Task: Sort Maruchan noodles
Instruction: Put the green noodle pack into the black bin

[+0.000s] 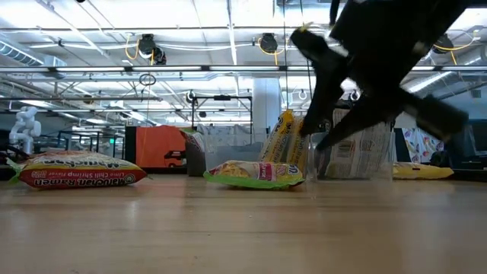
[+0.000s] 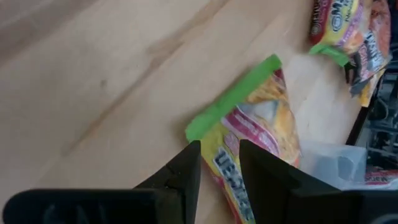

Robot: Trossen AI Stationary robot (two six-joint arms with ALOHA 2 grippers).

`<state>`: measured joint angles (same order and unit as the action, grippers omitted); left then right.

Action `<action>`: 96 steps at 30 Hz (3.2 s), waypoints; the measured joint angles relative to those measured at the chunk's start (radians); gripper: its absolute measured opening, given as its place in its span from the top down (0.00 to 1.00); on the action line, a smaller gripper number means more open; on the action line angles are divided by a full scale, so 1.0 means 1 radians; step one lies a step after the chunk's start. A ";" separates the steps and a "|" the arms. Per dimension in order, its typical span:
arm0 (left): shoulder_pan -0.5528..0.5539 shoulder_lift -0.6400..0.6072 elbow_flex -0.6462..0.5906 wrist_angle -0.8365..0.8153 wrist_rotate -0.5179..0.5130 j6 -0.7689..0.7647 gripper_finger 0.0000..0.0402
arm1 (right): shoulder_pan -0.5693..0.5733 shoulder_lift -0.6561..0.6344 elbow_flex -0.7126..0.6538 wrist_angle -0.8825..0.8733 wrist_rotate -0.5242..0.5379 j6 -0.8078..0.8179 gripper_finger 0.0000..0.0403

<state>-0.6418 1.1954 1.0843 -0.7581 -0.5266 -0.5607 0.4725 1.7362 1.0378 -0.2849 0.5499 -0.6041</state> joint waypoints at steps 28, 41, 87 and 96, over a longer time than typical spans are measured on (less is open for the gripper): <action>0.001 0.000 0.000 0.000 0.000 -0.001 0.79 | -0.110 0.153 0.002 0.123 -0.051 -0.011 0.74; -0.005 0.000 0.000 0.001 0.001 -0.025 0.79 | -0.193 0.156 0.000 0.133 -0.058 0.053 0.84; -0.006 0.000 0.000 0.008 0.004 -0.108 0.79 | -0.232 -0.301 -0.001 0.169 -0.155 0.084 1.00; -0.005 0.000 0.000 0.025 0.010 -0.105 0.79 | -0.236 -0.301 -0.001 0.169 -0.155 0.083 1.00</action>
<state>-0.6471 1.1950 1.0843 -0.7329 -0.5166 -0.6654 0.2369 1.4349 1.0370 -0.1162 0.3946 -0.5212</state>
